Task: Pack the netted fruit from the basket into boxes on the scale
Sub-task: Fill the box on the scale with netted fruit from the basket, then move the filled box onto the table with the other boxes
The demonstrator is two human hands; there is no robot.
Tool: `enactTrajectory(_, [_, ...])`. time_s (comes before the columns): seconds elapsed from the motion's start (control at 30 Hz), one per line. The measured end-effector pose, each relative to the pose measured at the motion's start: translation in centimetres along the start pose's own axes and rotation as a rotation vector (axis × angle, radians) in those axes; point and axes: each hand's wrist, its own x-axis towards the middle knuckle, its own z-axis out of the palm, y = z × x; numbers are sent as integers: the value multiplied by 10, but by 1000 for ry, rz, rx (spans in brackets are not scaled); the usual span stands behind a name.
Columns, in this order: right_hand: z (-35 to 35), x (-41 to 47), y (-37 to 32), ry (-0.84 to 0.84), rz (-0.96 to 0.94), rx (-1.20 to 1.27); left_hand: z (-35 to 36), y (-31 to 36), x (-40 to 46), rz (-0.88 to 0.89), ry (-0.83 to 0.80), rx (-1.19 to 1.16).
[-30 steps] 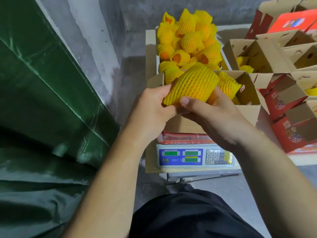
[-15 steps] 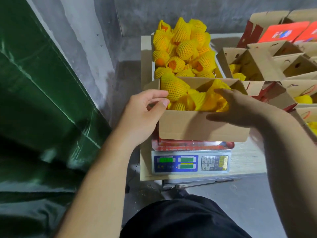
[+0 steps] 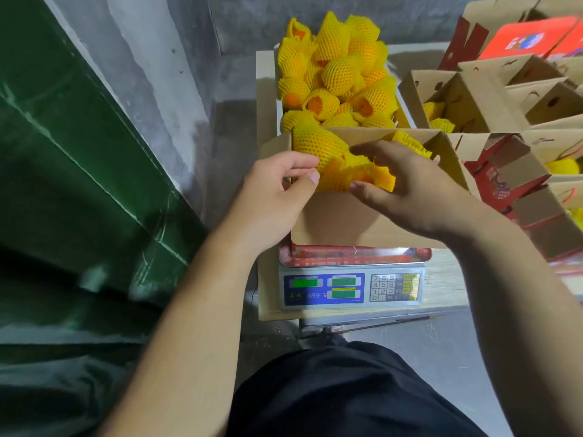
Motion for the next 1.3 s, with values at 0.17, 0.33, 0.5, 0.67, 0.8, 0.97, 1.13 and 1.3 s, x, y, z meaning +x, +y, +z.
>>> enactTrajectory(0.17, [-1,-1,-4,-29,-21,-13,-1,1,-3,-2,0,11])
enactTrajectory(0.33, [1,-2,-1,-14,3,-2,-2,-2,-5,-7,12,4])
enactTrajectory(0.5, [-1,-1,10,131,95,-17,0,-14,0,-36,69,15])
enactTrajectory(0.67, [-8,1,38,291,342,-60,6,-32,12,-51,177,21])
enactTrajectory(0.8, [-16,5,64,268,471,-28,15,-47,26,-160,256,-64])
enactTrajectory(0.97, [-19,12,94,154,568,-10,26,-54,50,-307,52,-82])
enactTrajectory(1.13, [-18,26,124,64,748,103,32,-54,71,-375,-35,28])
enactTrajectory(1.3, [-24,35,131,-50,809,72,30,-54,90,-415,-93,264])
